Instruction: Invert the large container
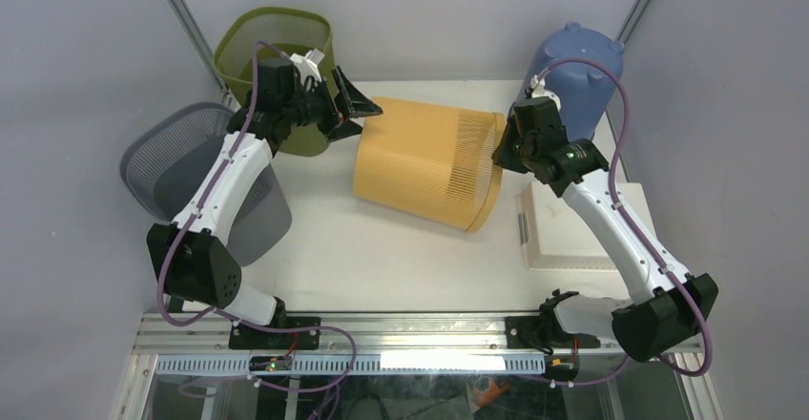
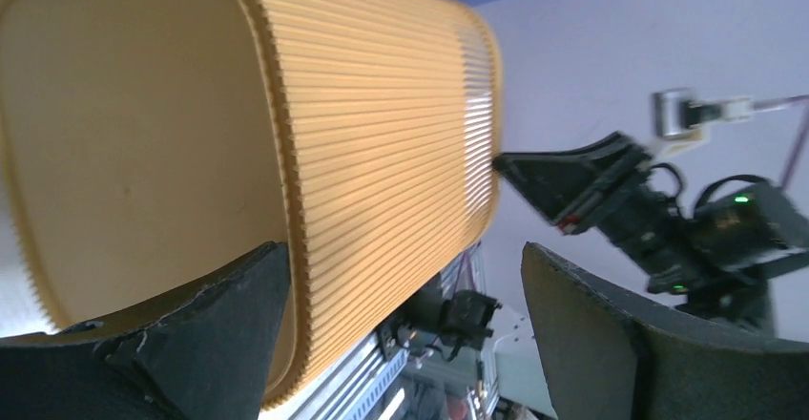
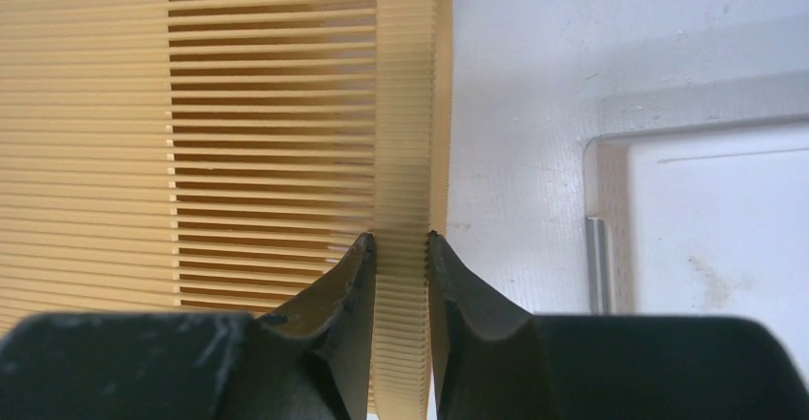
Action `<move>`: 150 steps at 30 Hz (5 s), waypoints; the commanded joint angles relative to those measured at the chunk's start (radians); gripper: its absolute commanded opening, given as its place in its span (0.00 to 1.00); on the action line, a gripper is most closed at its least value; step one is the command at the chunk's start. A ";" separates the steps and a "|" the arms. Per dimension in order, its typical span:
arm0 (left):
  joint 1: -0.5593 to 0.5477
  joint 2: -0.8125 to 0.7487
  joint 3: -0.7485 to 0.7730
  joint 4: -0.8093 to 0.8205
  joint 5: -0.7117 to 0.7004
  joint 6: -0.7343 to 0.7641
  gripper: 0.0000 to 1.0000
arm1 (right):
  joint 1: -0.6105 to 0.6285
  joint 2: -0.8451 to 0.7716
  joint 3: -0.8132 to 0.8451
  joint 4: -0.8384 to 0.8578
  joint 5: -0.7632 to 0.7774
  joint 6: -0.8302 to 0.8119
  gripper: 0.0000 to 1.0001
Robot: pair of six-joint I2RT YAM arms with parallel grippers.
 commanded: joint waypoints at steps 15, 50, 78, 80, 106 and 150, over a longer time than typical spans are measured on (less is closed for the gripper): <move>-0.109 -0.028 0.159 0.246 0.204 -0.166 0.90 | -0.017 0.060 -0.295 0.263 -0.378 0.159 0.20; -0.358 -0.295 -0.159 -0.196 -0.435 0.429 0.95 | 0.006 -0.348 -0.151 0.092 -0.299 0.061 0.72; -0.348 0.620 0.809 -0.061 -0.438 0.391 0.98 | 0.005 -0.514 0.020 -0.176 0.066 0.184 0.71; -0.349 0.538 0.752 -0.072 -0.453 0.455 0.98 | 0.005 -0.509 0.002 -0.164 0.053 0.182 0.72; -0.048 0.296 0.632 -0.164 -0.985 0.796 0.99 | 0.005 -0.433 -0.062 -0.018 -0.055 0.176 0.73; -0.293 0.036 0.695 -0.420 -0.356 0.404 0.00 | 0.006 -0.438 -0.081 -0.037 0.002 0.134 0.80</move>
